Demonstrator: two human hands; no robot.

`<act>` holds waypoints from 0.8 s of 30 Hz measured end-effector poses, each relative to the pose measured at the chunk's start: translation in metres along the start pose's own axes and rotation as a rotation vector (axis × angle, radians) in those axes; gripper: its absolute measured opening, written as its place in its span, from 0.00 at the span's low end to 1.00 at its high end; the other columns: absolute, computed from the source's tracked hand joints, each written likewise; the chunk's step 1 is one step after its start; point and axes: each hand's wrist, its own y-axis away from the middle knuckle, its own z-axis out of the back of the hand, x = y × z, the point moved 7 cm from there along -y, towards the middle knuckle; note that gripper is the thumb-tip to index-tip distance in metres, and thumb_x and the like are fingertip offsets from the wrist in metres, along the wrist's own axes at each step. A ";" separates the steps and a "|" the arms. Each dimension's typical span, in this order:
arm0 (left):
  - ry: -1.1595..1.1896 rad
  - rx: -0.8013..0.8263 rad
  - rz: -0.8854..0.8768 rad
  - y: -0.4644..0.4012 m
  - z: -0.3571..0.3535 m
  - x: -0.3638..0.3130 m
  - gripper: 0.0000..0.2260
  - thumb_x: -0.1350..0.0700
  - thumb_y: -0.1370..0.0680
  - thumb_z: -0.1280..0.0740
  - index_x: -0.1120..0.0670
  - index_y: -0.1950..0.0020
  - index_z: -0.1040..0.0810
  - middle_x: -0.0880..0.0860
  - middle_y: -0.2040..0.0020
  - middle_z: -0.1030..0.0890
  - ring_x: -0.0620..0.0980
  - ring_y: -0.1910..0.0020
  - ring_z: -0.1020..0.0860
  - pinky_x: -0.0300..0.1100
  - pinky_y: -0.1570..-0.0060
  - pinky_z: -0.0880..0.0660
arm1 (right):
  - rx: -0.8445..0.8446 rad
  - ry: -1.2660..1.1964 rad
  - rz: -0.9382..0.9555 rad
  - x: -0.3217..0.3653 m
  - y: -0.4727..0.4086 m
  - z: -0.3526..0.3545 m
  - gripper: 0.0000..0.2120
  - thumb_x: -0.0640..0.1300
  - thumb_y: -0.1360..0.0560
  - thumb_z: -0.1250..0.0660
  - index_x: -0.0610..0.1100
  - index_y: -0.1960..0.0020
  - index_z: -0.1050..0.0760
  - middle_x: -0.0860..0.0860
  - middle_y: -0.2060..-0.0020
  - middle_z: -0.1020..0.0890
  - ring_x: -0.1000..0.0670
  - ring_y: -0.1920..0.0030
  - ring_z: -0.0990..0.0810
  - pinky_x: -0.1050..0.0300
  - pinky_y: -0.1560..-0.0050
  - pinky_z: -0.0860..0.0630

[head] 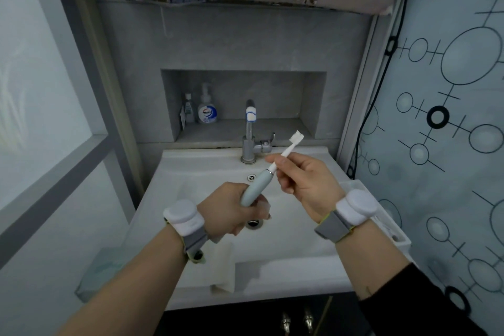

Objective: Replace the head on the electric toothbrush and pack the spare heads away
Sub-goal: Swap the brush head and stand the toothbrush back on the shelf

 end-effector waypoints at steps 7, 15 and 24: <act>-0.506 -0.241 -0.068 -0.006 0.007 -0.012 0.08 0.52 0.24 0.35 0.56 0.50 0.24 0.58 0.54 0.19 0.55 0.66 0.24 0.45 0.62 0.27 | -0.230 -0.051 0.065 -0.003 0.007 0.005 0.08 0.38 0.23 0.35 0.36 0.58 0.20 0.49 0.74 0.28 0.56 0.76 0.33 0.67 0.77 0.36; -0.757 -0.348 -0.190 -0.009 0.000 -0.007 0.12 0.55 0.21 0.40 0.57 0.40 0.29 0.57 0.45 0.22 0.60 0.51 0.23 0.49 0.54 0.28 | -0.421 -0.138 0.021 -0.018 0.017 0.007 0.09 0.39 0.25 0.33 0.40 0.62 0.18 0.49 0.75 0.28 0.56 0.77 0.34 0.67 0.77 0.35; -0.663 -0.424 -0.138 -0.010 0.016 0.005 0.08 0.53 0.23 0.36 0.57 0.53 0.25 0.57 0.55 0.19 0.58 0.57 0.23 0.42 0.62 0.34 | -0.245 0.032 -0.053 -0.015 0.004 -0.004 0.09 0.42 0.24 0.34 0.38 0.56 0.19 0.49 0.72 0.26 0.54 0.74 0.30 0.63 0.77 0.35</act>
